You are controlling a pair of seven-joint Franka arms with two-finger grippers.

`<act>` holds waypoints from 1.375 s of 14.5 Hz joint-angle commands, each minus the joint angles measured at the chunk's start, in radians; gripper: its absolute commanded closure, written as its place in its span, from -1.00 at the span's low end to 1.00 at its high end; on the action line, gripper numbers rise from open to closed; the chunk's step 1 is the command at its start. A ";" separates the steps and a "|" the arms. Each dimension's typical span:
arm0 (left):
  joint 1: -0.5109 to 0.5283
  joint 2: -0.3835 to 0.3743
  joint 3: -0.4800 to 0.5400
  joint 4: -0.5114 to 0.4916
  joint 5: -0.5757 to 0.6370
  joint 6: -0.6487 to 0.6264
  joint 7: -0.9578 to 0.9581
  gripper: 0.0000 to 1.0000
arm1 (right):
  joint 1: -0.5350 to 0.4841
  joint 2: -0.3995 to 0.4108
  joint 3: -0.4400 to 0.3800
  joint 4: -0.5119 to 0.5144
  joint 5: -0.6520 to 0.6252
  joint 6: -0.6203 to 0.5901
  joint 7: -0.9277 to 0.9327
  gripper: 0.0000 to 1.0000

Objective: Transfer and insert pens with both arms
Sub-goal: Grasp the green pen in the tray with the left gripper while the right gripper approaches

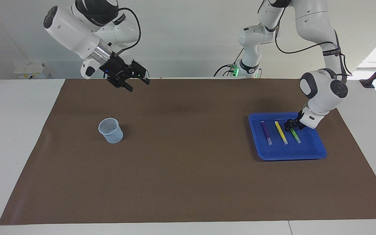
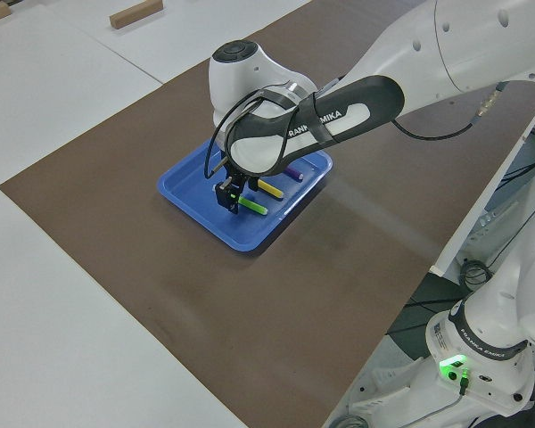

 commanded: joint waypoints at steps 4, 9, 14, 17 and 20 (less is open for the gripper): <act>-0.011 0.016 0.008 -0.006 -0.014 0.041 -0.010 -0.15 | 0.049 -0.039 0.002 -0.057 0.138 0.063 0.130 -1.00; -0.012 0.016 0.008 0.000 -0.014 0.042 -0.012 0.70 | 0.059 -0.048 0.002 -0.096 0.247 0.125 0.127 -1.00; -0.012 0.018 0.008 0.006 -0.014 0.038 -0.010 1.00 | 0.102 -0.048 0.002 -0.102 0.254 0.159 0.136 -1.00; -0.012 0.028 0.005 0.052 -0.018 -0.011 -0.015 1.00 | 0.150 -0.048 0.003 -0.108 0.262 0.220 0.194 -1.00; -0.040 0.025 0.005 0.145 -0.090 -0.152 -0.042 1.00 | 0.179 -0.048 0.003 -0.117 0.307 0.281 0.208 -1.00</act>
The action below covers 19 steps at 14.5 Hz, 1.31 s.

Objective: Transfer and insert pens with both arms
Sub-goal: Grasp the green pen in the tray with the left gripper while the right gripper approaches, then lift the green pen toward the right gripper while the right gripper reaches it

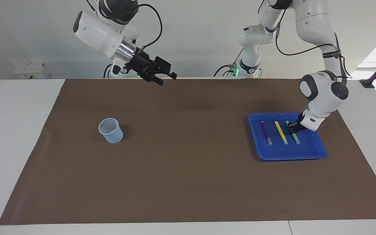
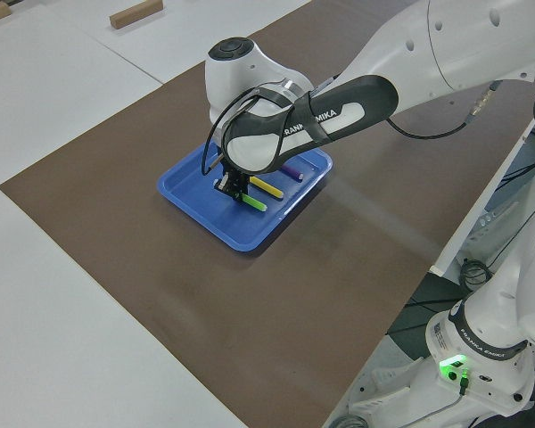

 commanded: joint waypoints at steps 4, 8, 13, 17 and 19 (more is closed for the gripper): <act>-0.122 -0.001 0.006 0.217 -0.033 -0.324 -0.302 1.00 | 0.015 -0.028 0.000 -0.036 0.034 0.036 0.007 -1.00; -0.204 -0.046 0.003 0.317 -0.122 -0.518 -0.652 1.00 | 0.060 -0.028 0.011 -0.048 0.034 0.128 0.010 -1.00; -0.267 -0.152 0.001 0.314 -0.347 -0.571 -1.116 1.00 | 0.132 -0.036 0.012 -0.082 0.034 0.240 0.059 -1.00; -0.386 -0.209 0.001 0.267 -0.458 -0.575 -1.409 1.00 | 0.221 -0.028 0.016 -0.089 0.037 0.401 0.184 -1.00; -0.414 -0.220 0.001 0.250 -0.533 -0.537 -1.535 1.00 | 0.253 -0.023 0.016 -0.088 0.037 0.438 0.234 -1.00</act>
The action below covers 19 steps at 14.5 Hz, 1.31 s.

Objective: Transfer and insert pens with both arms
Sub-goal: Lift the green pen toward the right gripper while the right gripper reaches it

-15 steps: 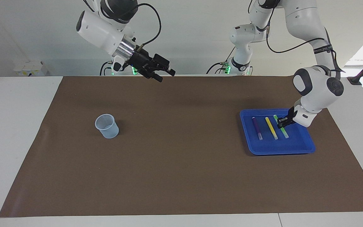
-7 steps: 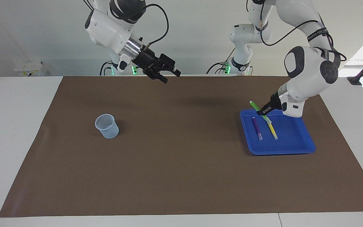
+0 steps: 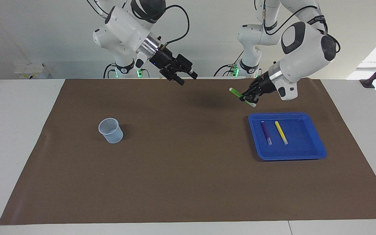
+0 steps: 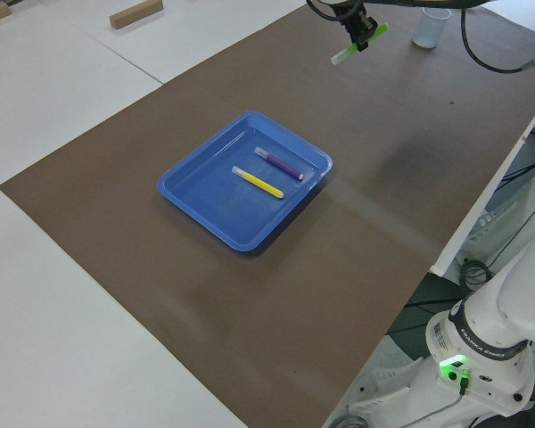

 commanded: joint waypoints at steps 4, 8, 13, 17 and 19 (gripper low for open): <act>-0.063 -0.059 0.015 -0.108 -0.220 0.104 -0.192 1.00 | 0.036 -0.018 0.005 -0.028 0.025 0.050 -0.041 -0.98; -0.081 -0.085 0.015 -0.158 -0.303 0.144 -0.192 1.00 | 0.042 0.017 0.020 -0.017 0.023 0.058 -0.055 -0.44; -0.096 -0.091 0.015 -0.161 -0.331 0.156 -0.209 1.00 | 0.050 0.023 0.040 -0.001 0.011 0.050 -0.054 -0.38; -0.100 -0.092 0.015 -0.162 -0.331 0.161 -0.209 1.00 | 0.053 0.025 0.040 0.000 -0.003 0.050 -0.055 -0.25; -0.100 -0.092 0.015 -0.165 -0.331 0.161 -0.208 1.00 | 0.050 0.028 0.040 0.002 -0.007 0.052 -0.057 -0.17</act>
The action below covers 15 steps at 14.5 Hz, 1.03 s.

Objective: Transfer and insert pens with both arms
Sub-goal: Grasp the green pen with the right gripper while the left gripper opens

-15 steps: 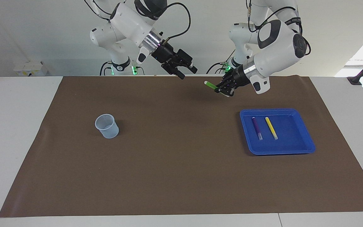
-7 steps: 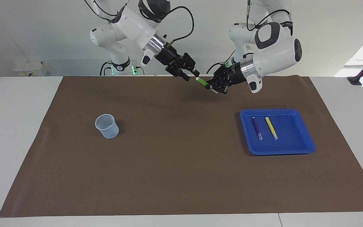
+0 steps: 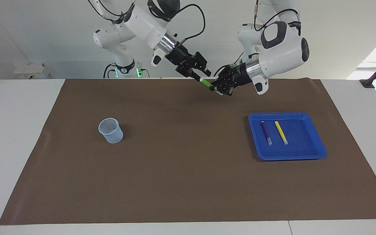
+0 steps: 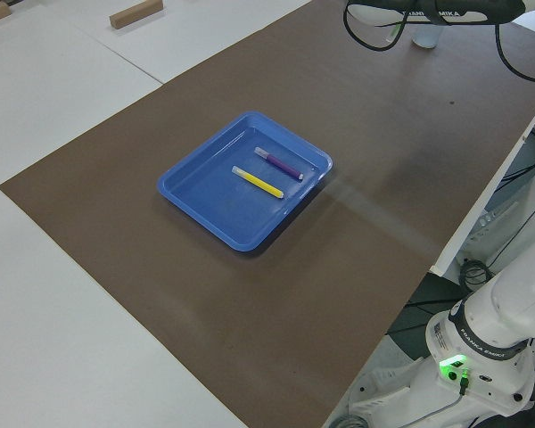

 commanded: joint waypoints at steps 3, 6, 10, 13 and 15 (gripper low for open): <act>-0.017 -0.038 0.013 -0.044 -0.017 0.025 -0.013 1.00 | -0.013 0.019 -0.001 0.025 -0.007 0.014 -0.022 -0.09; -0.016 -0.038 0.013 -0.044 -0.019 0.025 -0.013 1.00 | -0.016 0.022 -0.001 0.028 -0.005 0.020 -0.021 -0.08; -0.016 -0.044 0.013 -0.044 -0.019 0.033 -0.013 1.00 | -0.016 0.025 -0.001 0.027 -0.005 0.044 -0.021 0.07; -0.016 -0.044 0.013 -0.044 -0.019 0.034 -0.013 1.00 | -0.018 0.026 -0.001 0.028 -0.005 0.049 -0.021 0.13; -0.016 -0.045 0.013 -0.044 -0.019 0.034 -0.015 1.00 | -0.019 0.026 -0.001 0.028 -0.005 0.050 -0.021 0.13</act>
